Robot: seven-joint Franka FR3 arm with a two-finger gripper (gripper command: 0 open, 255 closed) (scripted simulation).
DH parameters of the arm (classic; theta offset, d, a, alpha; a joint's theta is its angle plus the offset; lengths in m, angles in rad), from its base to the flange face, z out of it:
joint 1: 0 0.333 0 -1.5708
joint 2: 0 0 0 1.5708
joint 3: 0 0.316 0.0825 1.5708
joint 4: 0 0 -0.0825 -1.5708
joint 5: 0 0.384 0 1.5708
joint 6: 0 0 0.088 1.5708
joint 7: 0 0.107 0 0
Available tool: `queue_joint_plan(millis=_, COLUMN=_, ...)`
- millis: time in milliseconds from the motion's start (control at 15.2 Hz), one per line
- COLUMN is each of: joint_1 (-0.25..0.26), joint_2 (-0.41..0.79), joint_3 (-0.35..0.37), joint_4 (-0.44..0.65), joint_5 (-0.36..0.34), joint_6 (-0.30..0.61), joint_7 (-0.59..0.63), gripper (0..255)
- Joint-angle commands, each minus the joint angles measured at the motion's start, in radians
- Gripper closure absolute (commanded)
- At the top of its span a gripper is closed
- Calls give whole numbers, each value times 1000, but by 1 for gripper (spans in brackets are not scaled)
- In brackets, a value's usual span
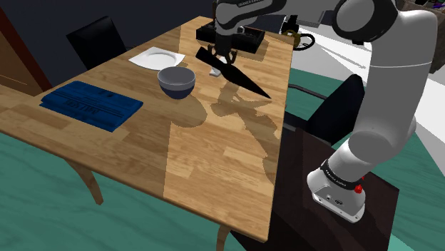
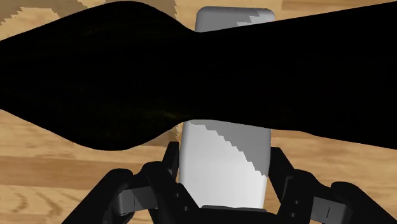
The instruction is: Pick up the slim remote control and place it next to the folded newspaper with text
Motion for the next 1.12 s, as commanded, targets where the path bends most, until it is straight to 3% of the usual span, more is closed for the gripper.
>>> queue_joint_plan(millis=0, joint_1=1, joint_2=-7, joint_3=1, joint_4=22, joint_5=2, joint_6=-28, joint_7=-1, gripper=255)
queue_joint_plan(millis=264, joint_1=1, joint_2=-17, joint_3=2, joint_4=51, joint_5=4, joint_6=-67, joint_7=-2, gripper=255)
queue_joint_plan(millis=1056, joint_1=160, joint_2=-118, joint_3=76, joint_4=-104, joint_5=-12, joint_6=-18, joint_7=242, gripper=255)
